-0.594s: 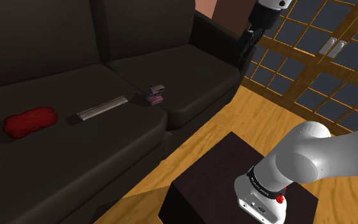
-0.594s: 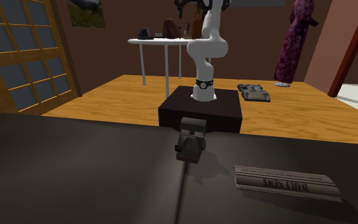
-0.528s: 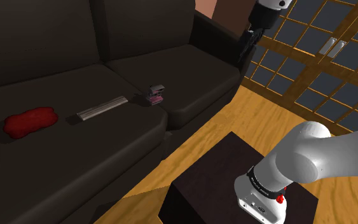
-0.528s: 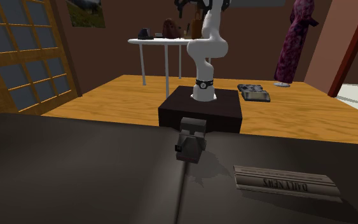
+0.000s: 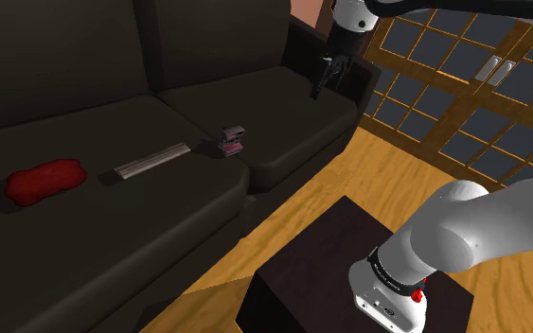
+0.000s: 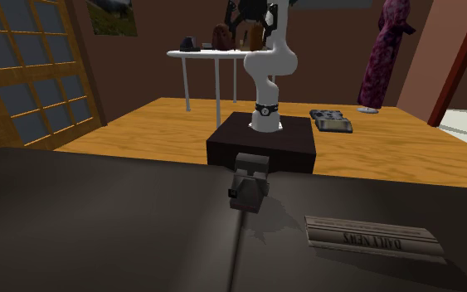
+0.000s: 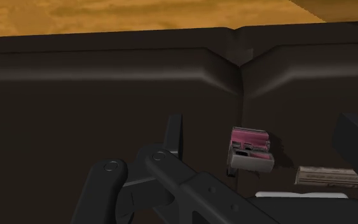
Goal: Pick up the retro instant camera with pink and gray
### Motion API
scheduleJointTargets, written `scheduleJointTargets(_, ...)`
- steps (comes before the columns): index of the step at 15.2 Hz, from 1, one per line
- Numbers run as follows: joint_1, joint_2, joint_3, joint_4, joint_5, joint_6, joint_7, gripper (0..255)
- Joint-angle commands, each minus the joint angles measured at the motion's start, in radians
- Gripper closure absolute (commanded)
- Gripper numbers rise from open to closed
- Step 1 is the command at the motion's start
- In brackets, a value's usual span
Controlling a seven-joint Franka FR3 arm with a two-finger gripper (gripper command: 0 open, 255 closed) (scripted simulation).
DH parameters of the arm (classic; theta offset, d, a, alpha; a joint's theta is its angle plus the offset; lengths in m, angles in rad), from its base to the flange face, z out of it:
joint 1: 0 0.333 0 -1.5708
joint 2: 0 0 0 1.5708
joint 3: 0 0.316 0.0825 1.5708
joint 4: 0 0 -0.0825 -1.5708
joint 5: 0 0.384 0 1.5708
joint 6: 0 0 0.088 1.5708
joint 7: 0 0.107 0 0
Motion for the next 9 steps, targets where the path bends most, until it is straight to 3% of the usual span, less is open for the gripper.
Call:
scheduleJointTargets(1,0.000,0.069,0.003,0.015,0.007,0.047,0.016,0)
scheduleJointTargets(9,0.001,0.361,0.015,0.131,0.032,0.194,0.077,0)
